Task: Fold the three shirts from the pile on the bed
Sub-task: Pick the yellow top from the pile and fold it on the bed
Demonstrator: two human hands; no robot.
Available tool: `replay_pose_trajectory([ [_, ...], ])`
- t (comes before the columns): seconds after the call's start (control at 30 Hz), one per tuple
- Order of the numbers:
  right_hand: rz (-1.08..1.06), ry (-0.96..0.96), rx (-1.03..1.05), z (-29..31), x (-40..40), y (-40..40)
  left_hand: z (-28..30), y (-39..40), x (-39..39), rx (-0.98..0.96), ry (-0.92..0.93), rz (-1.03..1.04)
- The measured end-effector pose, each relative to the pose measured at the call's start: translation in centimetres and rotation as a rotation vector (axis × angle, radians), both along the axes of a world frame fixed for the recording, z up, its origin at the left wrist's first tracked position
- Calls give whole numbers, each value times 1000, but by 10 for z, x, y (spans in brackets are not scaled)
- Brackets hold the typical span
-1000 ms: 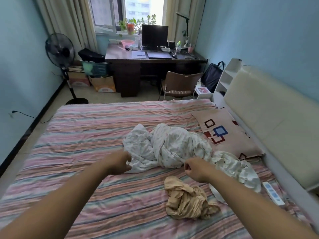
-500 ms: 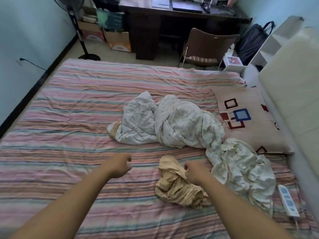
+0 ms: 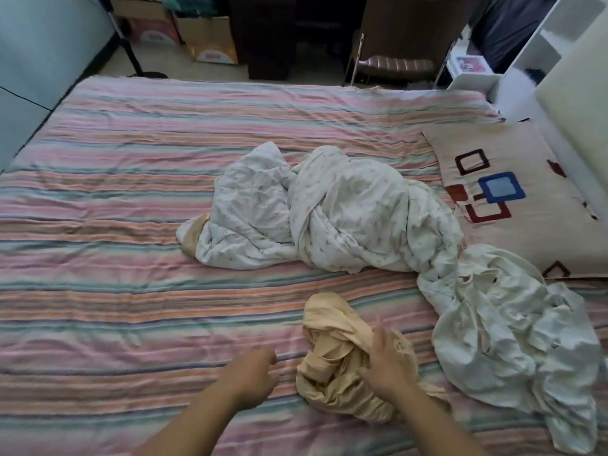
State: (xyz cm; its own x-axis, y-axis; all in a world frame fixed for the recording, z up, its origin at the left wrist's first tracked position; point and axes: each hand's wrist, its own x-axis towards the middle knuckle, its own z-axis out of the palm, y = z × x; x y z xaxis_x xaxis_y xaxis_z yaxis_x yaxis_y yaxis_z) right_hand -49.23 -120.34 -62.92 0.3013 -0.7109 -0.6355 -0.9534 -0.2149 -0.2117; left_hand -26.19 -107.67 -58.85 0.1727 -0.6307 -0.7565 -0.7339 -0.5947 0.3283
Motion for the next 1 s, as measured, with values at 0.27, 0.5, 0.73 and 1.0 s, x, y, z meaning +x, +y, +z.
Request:
replay_pose_trajectory([
  [0.27,107,242,-139,-25,5,-10,-9,-5,3,16,60,22],
  [0.5,39,79,35,-16,-2,-9,13,-10,8,-39,62,67],
  [0.73,169,217,85,-26,7,-3,17,-1,12,-40,38,63],
  [1.0,-173,-165,-30,25,7,-12,40,1,8,-50,-3,60],
])
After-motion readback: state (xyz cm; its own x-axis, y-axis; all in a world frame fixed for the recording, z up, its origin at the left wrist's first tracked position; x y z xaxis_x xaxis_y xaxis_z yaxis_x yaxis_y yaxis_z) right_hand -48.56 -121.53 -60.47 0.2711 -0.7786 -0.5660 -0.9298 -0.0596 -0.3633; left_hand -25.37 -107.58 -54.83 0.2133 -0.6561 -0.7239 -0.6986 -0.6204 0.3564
